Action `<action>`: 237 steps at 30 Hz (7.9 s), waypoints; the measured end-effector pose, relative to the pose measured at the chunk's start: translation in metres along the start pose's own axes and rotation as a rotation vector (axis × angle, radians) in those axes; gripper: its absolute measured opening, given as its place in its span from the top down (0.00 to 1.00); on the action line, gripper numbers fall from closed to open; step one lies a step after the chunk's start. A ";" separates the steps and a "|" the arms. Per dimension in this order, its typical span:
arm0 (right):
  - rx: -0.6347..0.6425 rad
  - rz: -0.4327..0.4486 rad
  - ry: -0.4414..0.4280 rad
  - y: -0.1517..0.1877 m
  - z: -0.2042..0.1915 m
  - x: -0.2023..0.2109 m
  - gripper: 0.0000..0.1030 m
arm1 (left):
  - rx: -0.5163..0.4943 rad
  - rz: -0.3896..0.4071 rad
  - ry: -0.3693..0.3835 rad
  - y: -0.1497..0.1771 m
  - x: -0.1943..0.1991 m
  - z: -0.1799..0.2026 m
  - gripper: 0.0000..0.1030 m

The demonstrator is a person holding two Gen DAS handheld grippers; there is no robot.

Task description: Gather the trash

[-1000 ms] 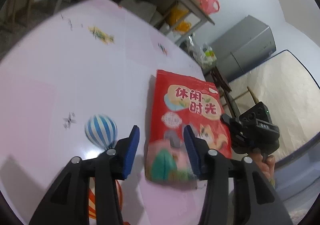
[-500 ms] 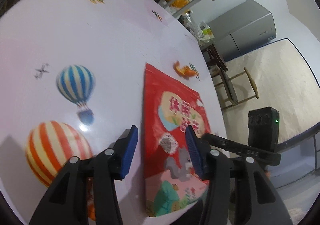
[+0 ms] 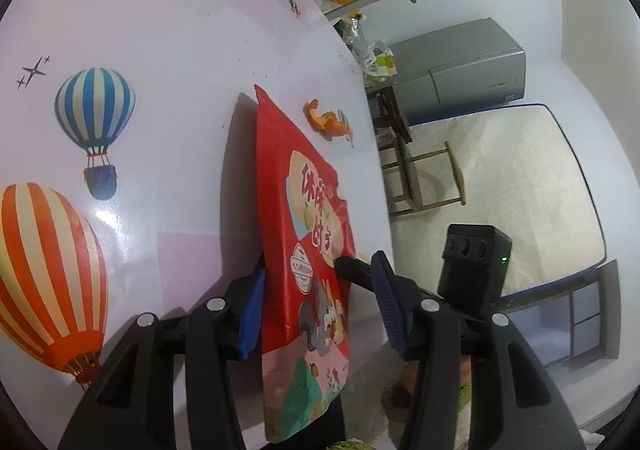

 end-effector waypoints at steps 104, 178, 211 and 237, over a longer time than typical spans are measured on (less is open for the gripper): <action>-0.096 0.256 0.404 0.033 0.059 0.075 0.87 | -0.605 0.082 -0.545 0.048 -0.048 0.063 0.93; -1.015 0.642 0.402 0.269 0.361 0.247 0.90 | -1.078 -0.553 -0.492 0.150 -0.579 0.264 0.58; -0.650 0.635 0.680 0.226 0.214 0.289 0.19 | -0.904 0.047 -0.291 0.142 -0.164 0.277 0.05; -0.186 0.612 0.942 0.220 -0.010 0.237 0.08 | -0.651 0.280 -0.721 0.192 -0.054 0.207 0.06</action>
Point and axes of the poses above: each gripper's, at about its wrist camera, not at the fingertips, and x roughly against the way its jaws point, z to its right, y to its underside, the point moved 3 cm from there along -x, roughly the way its jaws point
